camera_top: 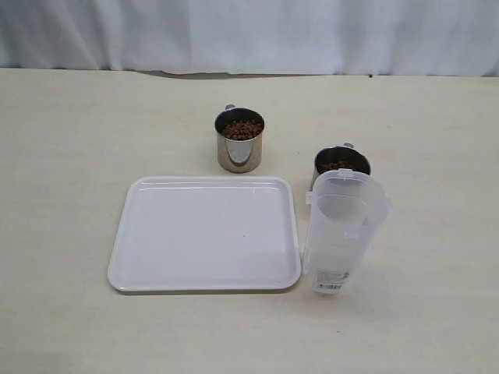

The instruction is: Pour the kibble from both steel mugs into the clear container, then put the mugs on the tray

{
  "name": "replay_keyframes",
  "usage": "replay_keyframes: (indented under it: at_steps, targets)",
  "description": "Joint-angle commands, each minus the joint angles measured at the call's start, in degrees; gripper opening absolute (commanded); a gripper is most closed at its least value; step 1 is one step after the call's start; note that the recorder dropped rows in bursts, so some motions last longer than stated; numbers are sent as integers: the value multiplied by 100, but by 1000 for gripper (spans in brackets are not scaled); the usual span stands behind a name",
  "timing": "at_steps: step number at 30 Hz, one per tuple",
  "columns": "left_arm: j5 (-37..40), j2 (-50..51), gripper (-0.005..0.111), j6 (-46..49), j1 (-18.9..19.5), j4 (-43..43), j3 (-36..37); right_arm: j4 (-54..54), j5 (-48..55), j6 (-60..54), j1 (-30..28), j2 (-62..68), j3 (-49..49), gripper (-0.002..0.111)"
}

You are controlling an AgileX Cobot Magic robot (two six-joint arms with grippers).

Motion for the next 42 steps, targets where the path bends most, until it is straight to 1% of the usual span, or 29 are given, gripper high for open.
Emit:
replay_keyframes:
  at_steps: [1,6,7,9,11,12,14,16,17,20,21,24,28,31,33,36,40,42]
  targets:
    - [-26,-20,0,30,25,-19,14,-42,-400,1129,-13,-14,18,5]
    - [-26,-20,0,30,25,-19,14,16,-1136,969,-13,-14,18,5]
    - [-26,-20,0,30,25,-19,14,27,-1147,969,-13,-14,18,5]
    - [-26,-20,0,30,25,-19,14,27,-1172,969,-13,297,18,5]
    - [-59,-20,0,30,25,1,14,-321,-1436,969,-13,980,18,5]
    - [-109,-20,0,30,25,1,14,-767,-1834,1036,0,1662,18,5]
    - [-109,-20,0,30,25,1,14,-1110,-2287,1052,0,2663,18,5]
    - [-109,-20,0,30,25,1,14,-1112,-2332,927,0,3594,-241,5]
    - [-109,-20,0,30,25,1,14,-1112,-2332,739,0,4274,-457,5]
    - [-109,-20,0,30,25,1,14,-1112,-2176,492,0,6357,-1342,5]
    - [-109,-20,0,30,25,1,14,-1112,-2200,439,-30,6836,-1572,5]
    - [-109,-20,0,30,25,1,14,-1286,-2325,472,-432,8164,-1988,5]
    - [-109,-20,0,30,25,-10,14,-1457,-2713,472,-1080,8643,-2012,5]
    - [-109,-20,0,30,25,-10,14,-1817,-2639,679,-1806,8762,-2178,5]
    - [-109,-20,0,30,25,-10,14,-2314,-2695,1186,-2244,8924,-2361,5]
    - [-109,-20,0,30,25,-10,14,-3408,-2671,1835,-2656,9228,-2826,5]
    - [-109,-20,0,30,25,-10,14,-4569,-2535,2062,-2996,9677,-3336,5]
    - [-109,-20,0,30,25,-10,14,-5134,-3021,2118,-3147,9896,-3376,5]
